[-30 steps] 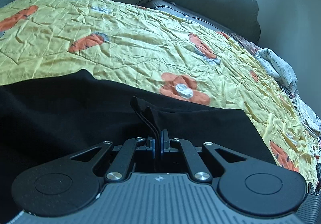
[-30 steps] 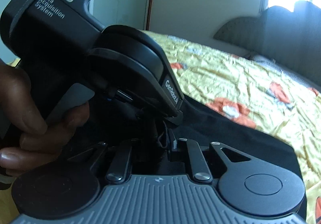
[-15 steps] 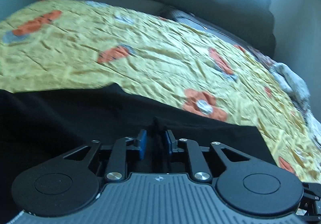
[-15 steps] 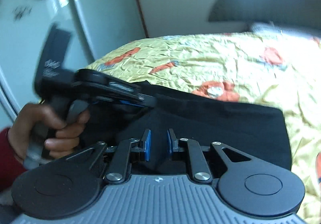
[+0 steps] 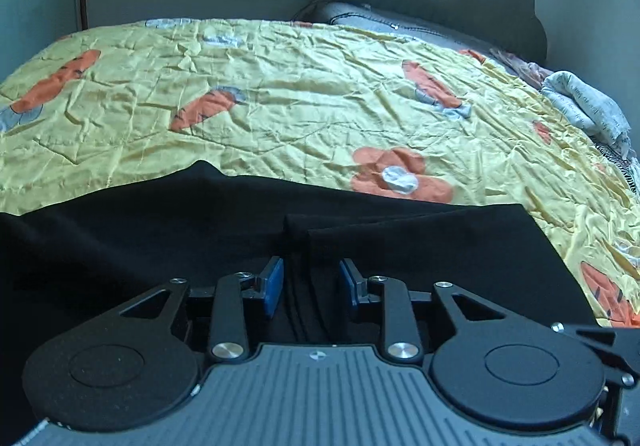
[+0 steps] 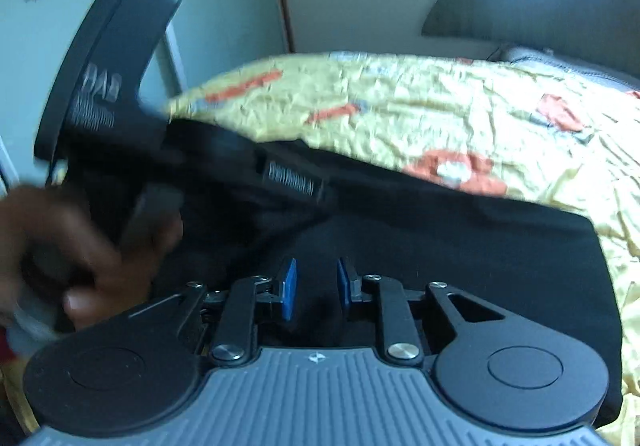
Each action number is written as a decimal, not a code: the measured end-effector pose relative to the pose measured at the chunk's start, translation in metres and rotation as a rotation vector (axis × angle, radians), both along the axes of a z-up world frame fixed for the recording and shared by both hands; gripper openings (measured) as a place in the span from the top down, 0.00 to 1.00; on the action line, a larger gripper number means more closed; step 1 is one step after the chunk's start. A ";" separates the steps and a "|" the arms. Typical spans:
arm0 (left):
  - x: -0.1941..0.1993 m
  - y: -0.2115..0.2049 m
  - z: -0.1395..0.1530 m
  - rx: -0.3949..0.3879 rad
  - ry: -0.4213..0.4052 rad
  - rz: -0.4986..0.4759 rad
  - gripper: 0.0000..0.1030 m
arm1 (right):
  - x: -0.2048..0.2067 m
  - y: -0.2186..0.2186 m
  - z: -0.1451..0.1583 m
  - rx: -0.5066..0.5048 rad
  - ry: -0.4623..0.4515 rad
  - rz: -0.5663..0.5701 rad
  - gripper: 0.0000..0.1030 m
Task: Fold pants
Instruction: 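Move both open grippers over the folded black pants, then grasp the black pants with the left gripper and lift them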
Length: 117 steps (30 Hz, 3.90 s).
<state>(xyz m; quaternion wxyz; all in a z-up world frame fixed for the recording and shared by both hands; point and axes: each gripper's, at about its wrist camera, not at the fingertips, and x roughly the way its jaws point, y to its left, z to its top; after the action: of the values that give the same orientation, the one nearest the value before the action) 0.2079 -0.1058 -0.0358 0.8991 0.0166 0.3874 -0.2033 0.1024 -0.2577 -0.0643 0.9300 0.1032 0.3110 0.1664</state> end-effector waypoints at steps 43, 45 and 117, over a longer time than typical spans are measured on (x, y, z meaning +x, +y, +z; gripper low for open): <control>-0.053 0.071 0.004 0.129 -0.132 0.101 0.31 | 0.002 0.015 -0.024 -0.148 0.018 -0.190 0.04; -0.054 0.080 0.001 0.159 -0.107 0.085 0.34 | 0.002 0.015 -0.021 -0.149 0.017 -0.199 0.04; -0.004 0.309 -0.015 -0.691 0.227 0.578 0.62 | 0.109 0.228 0.024 -0.120 0.013 0.391 0.82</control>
<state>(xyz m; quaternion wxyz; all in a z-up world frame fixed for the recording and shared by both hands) 0.2044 0.2030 -0.0504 0.8236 -0.4149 0.3817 -0.0623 0.2112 -0.0302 -0.0404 0.8824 -0.0138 0.3405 0.3244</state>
